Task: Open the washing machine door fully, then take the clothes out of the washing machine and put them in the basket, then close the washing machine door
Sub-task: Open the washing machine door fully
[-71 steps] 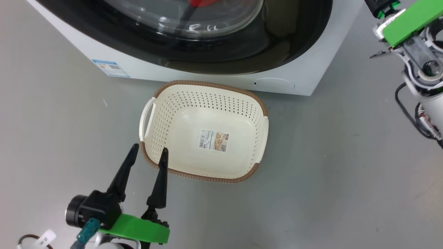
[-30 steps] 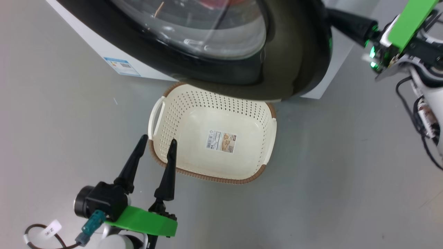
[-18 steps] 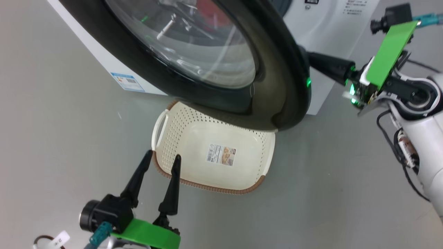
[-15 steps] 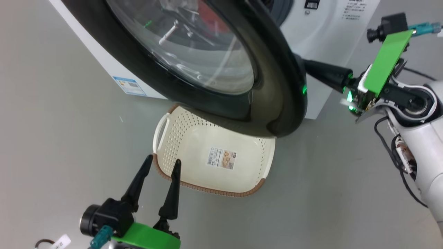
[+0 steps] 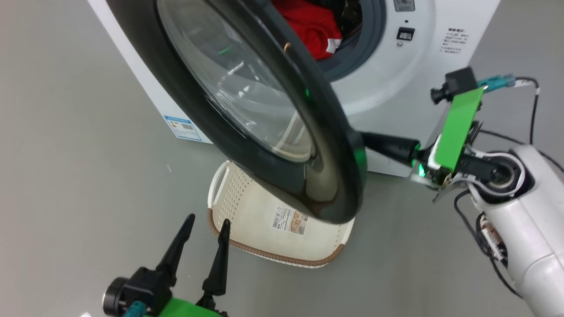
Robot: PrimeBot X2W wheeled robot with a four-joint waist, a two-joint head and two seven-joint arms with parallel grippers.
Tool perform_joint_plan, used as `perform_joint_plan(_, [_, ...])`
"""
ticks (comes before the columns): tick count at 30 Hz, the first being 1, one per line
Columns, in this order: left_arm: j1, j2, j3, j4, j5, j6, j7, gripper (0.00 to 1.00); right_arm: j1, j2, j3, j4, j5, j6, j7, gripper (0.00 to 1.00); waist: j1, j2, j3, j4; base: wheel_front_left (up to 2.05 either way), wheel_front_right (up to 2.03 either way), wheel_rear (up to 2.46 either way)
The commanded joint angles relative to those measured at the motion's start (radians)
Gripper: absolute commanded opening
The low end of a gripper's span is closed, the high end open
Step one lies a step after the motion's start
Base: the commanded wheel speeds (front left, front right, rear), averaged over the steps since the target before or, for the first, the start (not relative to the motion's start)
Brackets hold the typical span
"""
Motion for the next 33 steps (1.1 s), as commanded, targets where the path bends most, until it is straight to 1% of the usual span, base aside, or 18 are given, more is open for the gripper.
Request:
perform_joint_plan(1, [0.012, 0.01, 0.034, -0.022, 0.012, 0.005, -0.009, 1.0, 0.025, 0.021, 0.014, -0.039, -0.016, 0.008, 0.015, 0.0, 0.0, 0.0, -0.013, 0.011, 0.0, 0.0, 0.0])
perform_joint_plan(15, [0.037, 0.01, 0.035, -0.023, 0.012, 0.012, -0.009, 1.0, 0.101, 0.067, 0.041, -0.096, -0.055, 0.008, 0.054, 0.0, 0.0, 0.0, -0.043, 0.056, 0.0, 0.0, 0.0])
perform_joint_plan(33, [0.052, 0.01, 0.038, -0.015, -0.004, 0.032, -0.009, 1.0, 0.169, 0.11, 0.084, -0.159, -0.087, 0.008, 0.074, 0.0, 0.0, 0.0, -0.074, 0.152, 0.0, 0.0, 0.0])
